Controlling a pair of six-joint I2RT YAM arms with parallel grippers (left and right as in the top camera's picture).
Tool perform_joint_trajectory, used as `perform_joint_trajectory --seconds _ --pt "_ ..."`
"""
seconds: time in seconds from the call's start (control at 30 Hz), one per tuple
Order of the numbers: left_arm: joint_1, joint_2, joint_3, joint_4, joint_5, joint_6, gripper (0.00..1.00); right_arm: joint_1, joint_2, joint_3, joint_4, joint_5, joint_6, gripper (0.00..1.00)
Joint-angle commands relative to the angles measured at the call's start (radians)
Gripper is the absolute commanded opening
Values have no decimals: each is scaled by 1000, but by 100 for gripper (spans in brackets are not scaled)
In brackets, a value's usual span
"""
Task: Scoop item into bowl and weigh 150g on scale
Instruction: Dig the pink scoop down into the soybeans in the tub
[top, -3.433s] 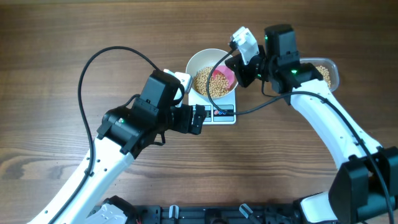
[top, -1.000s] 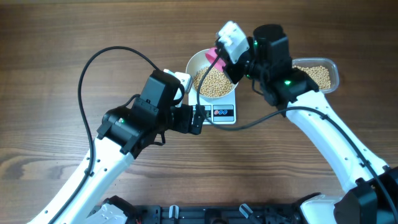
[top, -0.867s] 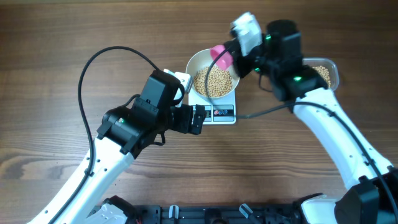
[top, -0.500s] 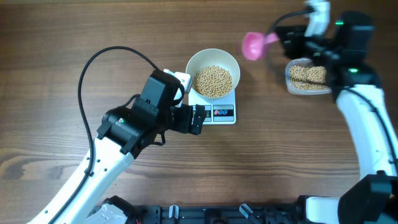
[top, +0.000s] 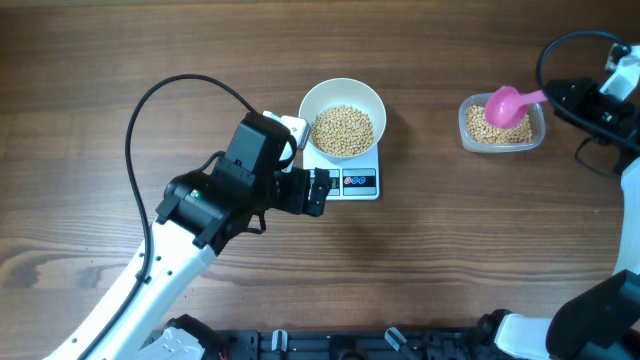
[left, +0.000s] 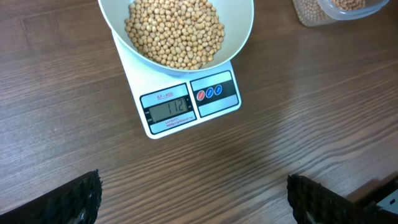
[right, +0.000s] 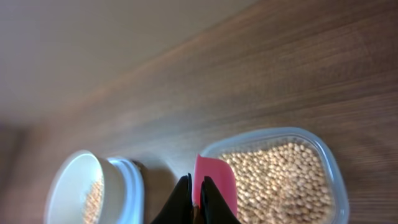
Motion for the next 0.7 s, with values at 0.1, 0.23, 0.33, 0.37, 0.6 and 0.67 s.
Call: perform_joint_trajectory --seconds 0.1,0.23,0.33,0.37,0.6,0.67 --pt "-5 -1 -4 0 -10 21 100 50 -19 -19 50 67 -223 4" --pt "-5 -1 -4 0 -10 21 100 69 -3 -53 84 196 -222 4" --pt "-5 -1 -4 0 -10 21 100 69 20 -59 97 198 -221 4" --pt "-5 -1 -4 0 -10 21 100 69 29 -59 102 198 -220 4" --pt "-5 -1 -4 0 -10 21 100 70 90 -59 92 198 -206 4" --pt "-5 -1 -4 0 -10 21 100 70 94 -59 67 198 -206 4"
